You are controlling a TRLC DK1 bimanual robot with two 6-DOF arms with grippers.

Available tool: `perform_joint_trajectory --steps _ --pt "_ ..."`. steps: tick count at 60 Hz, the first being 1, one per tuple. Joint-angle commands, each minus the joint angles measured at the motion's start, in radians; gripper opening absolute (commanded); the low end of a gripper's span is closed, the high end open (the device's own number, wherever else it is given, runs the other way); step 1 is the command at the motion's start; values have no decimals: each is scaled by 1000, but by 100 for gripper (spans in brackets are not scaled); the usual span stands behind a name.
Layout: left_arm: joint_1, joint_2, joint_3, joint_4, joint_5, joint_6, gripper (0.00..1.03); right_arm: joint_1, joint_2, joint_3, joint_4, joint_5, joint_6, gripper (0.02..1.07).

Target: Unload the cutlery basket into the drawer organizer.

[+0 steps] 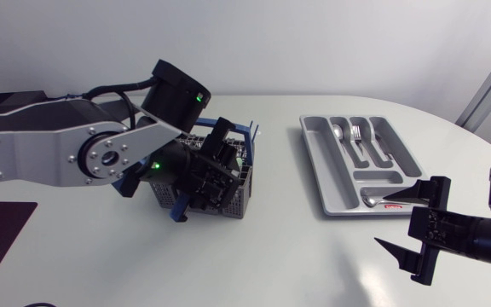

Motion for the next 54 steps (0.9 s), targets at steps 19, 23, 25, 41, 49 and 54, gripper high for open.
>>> perform_joint_trajectory --steps 19,23,25,41,49,54 --pt "31 70 -47 97 -27 136 35 29 -22 -42 -21 -20 37 102" --pt "36 76 -56 110 -27 150 29 34 -25 -44 -21 -20 40 102" --pt "36 76 -57 115 -27 153 26 35 -25 -45 -21 -20 41 102" --pt "42 88 -57 139 -27 159 6 46 -23 -59 -8 -20 52 102" --pt "44 88 -50 141 -27 157 4 55 -23 -60 -7 -20 61 102" --pt "45 84 -43 141 -27 154 4 60 -23 -62 -5 -20 69 102"
